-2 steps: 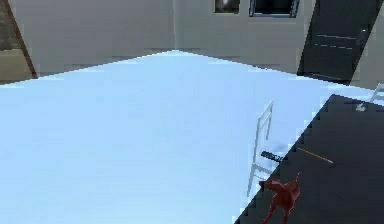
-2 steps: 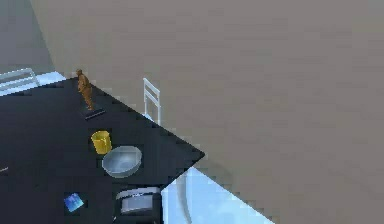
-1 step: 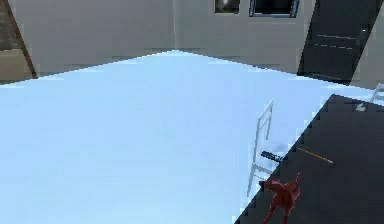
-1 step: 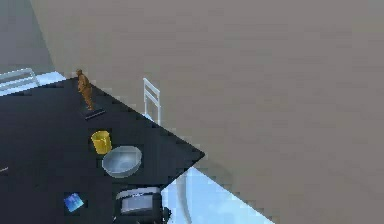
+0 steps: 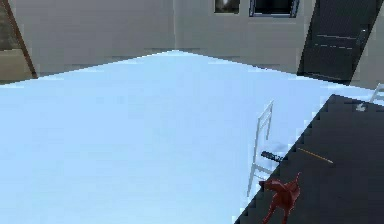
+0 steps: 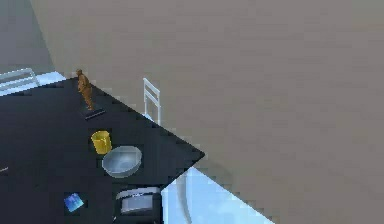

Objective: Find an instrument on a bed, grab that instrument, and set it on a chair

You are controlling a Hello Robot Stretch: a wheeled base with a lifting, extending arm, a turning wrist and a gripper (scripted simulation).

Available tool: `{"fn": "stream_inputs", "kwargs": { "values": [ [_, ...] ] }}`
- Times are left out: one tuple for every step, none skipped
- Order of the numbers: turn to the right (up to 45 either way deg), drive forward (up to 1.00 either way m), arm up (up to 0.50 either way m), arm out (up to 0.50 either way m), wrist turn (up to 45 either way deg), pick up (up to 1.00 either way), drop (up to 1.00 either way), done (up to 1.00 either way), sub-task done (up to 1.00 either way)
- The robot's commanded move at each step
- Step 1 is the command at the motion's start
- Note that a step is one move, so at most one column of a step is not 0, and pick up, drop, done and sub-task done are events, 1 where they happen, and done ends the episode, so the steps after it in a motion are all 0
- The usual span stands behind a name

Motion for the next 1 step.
{"fn": "stream_inputs", "kwargs": {
  "values": [
    [-12.0,0.0,0.0,0.0,0.0,0.0,0.0,0.0,0.0]
  ]
}}
